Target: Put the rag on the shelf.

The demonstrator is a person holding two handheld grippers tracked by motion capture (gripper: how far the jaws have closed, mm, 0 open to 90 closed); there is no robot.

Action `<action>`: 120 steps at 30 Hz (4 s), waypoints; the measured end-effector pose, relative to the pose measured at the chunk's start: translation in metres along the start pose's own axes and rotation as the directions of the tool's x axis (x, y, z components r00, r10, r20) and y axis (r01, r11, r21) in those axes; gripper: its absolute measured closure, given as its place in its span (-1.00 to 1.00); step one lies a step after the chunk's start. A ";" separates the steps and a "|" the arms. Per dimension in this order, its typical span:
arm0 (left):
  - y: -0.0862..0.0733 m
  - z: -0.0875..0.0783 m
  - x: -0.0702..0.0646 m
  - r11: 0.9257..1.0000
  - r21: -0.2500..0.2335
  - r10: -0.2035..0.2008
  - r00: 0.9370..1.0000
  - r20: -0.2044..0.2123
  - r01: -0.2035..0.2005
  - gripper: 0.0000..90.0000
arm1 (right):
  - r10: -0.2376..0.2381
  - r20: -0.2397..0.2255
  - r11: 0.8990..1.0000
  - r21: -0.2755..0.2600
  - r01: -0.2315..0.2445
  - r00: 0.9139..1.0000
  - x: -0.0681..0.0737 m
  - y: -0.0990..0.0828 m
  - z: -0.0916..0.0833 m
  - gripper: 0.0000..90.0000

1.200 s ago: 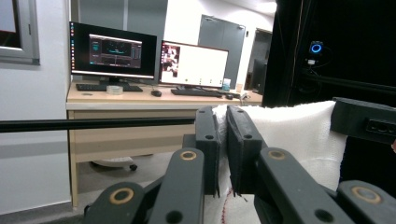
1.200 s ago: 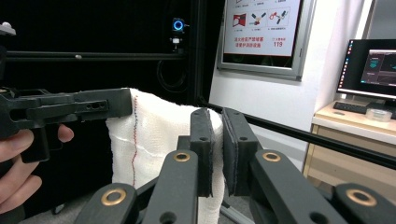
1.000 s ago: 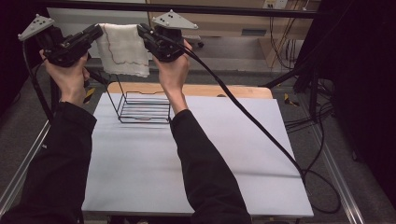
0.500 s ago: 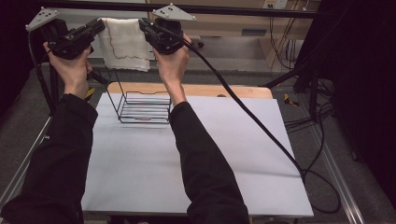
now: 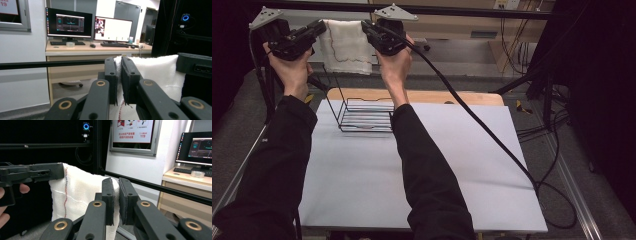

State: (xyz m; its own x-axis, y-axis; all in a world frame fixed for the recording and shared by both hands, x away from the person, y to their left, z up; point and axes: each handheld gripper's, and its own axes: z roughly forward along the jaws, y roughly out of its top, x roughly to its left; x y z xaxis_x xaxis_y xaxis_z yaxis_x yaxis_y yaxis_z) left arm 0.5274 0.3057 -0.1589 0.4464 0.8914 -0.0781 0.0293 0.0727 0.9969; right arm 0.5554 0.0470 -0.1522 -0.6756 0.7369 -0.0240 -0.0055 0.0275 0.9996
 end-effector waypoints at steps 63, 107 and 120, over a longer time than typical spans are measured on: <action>-0.067 -0.041 0.000 0.993 0.113 -0.040 0.997 0.071 0.032 0.83 | -0.080 -0.054 0.986 0.140 0.087 0.995 0.030 -0.053 -0.030 0.85; -0.049 -0.035 -0.016 0.965 0.262 -0.009 1.000 0.013 0.005 0.87 | -0.141 -0.123 0.962 0.216 0.165 0.982 0.049 -0.087 -0.045 0.83; -0.063 -0.024 -0.021 0.941 0.338 -0.011 0.999 0.048 -0.005 0.99 | -0.129 -0.131 0.963 0.221 0.156 0.983 0.046 -0.093 -0.047 0.82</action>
State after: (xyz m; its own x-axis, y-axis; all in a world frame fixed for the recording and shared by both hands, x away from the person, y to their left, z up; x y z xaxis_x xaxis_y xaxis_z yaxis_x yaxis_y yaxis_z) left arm 0.4947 0.2933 -0.2201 0.4886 0.8680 -0.0891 0.3276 -0.0878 0.9407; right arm 0.4902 0.0462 -0.2452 -0.7600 0.6322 -0.1505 0.0525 0.2905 0.9554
